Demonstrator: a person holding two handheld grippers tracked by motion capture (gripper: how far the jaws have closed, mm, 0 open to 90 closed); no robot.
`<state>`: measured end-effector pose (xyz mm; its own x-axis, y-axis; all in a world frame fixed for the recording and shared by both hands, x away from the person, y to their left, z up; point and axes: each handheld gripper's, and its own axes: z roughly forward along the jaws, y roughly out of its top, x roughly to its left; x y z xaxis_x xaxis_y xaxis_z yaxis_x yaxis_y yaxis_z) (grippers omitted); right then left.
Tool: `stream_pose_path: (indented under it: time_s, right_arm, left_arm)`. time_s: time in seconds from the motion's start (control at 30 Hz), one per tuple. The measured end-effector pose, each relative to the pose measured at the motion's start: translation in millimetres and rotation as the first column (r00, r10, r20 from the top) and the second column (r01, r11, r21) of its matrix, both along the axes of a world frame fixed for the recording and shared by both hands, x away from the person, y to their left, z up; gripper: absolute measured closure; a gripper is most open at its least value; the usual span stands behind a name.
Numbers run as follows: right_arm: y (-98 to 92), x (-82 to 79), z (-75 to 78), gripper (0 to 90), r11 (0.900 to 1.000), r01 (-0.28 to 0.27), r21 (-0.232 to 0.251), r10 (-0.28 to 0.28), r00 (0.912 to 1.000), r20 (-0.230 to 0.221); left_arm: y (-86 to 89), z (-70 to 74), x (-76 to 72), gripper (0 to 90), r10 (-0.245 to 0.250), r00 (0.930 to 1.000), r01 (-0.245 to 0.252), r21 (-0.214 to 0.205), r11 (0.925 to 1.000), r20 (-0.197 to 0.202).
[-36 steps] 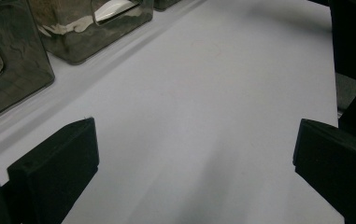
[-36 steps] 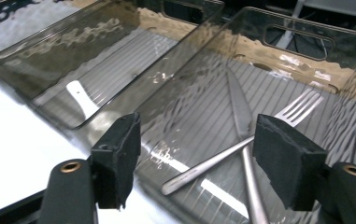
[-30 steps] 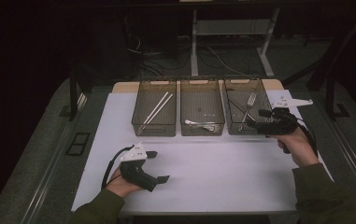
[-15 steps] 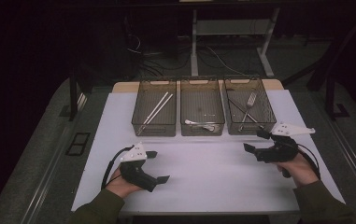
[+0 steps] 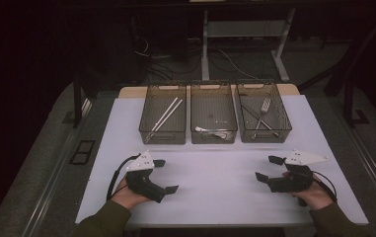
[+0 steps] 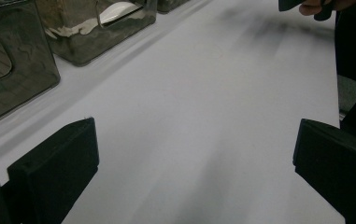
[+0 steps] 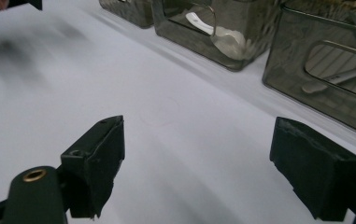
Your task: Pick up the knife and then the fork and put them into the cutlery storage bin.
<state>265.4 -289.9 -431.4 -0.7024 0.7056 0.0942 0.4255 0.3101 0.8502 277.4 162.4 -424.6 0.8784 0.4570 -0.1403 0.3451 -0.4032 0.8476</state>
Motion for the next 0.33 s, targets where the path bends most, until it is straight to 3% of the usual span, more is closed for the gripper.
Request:
stream_pose_path:
  time_s: [0.2, 0.33]
  right_arm:
    - [-8.0, -5.5, -6.3, 17.8, 0.9991, -0.003, -0.043, 0.003, 1.0, 0.009]
    - [-11.2, -6.5, -4.5, 17.7, 0.9996, 0.006, -0.026, -0.006, 0.9997, 0.023]
  left_arm:
    - [0.0, -0.2, -0.1, 0.0, 0.001, 1.0, -0.001, 0.001, 1.0, 0.001]
    - [0.2, -0.1, 0.0, 0.0, 0.003, 1.0, -0.003, 0.001, 1.0, 0.002]
